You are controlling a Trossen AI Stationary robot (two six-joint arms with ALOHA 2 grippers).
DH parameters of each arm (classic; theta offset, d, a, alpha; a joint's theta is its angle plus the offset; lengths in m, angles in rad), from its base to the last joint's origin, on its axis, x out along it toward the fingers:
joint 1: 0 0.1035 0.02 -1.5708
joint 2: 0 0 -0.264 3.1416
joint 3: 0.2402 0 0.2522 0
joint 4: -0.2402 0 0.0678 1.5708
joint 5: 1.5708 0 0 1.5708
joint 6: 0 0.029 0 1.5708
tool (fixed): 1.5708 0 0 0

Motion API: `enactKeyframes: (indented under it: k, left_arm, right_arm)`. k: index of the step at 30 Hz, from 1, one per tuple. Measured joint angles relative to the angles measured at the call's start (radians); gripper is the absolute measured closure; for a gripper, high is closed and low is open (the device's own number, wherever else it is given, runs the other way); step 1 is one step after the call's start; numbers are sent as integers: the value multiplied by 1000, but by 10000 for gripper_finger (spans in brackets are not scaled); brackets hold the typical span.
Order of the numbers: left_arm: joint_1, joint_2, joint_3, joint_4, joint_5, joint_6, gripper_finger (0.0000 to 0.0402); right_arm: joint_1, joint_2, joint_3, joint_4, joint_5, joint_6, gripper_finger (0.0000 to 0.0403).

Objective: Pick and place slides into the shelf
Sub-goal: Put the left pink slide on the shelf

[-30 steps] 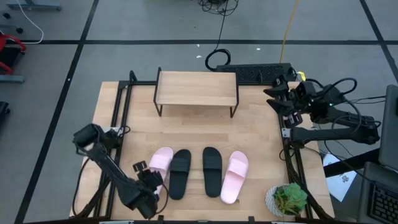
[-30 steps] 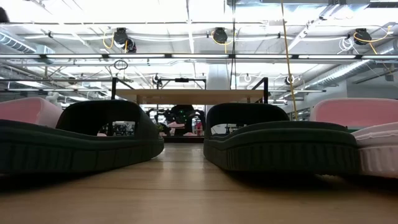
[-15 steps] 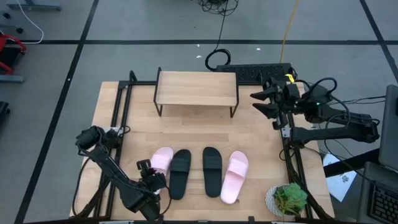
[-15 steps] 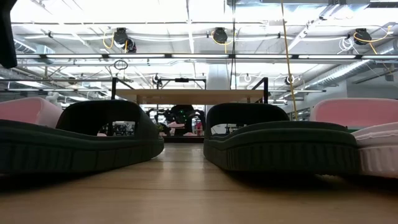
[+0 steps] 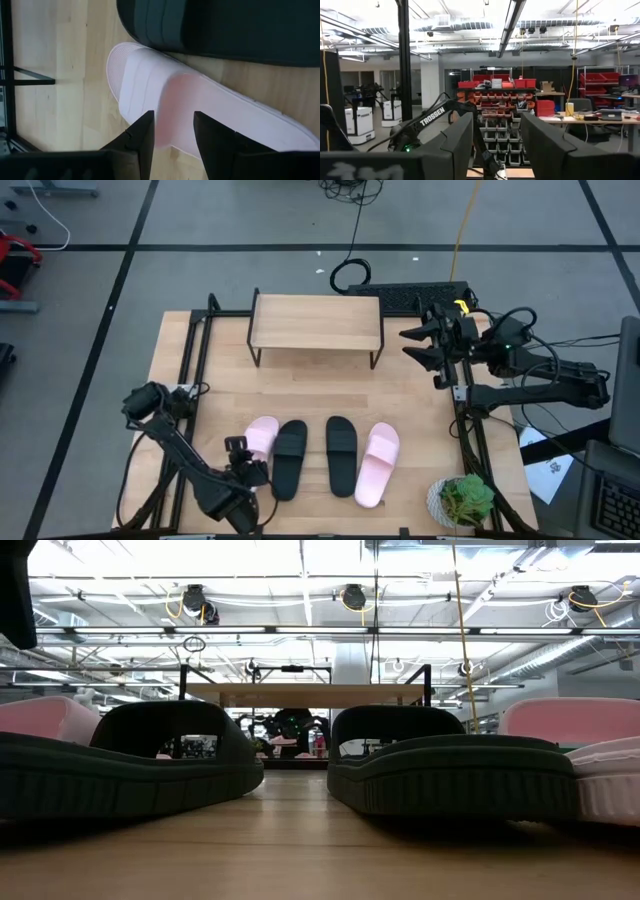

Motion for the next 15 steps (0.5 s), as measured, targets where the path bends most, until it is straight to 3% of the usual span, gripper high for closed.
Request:
enactKeyframes:
  k: [15]
  left_arm:
    - [41, 91, -13, 18, -10, 37, 266]
  right_arm:
    - [0, 0, 0, 0, 0, 0, 248]
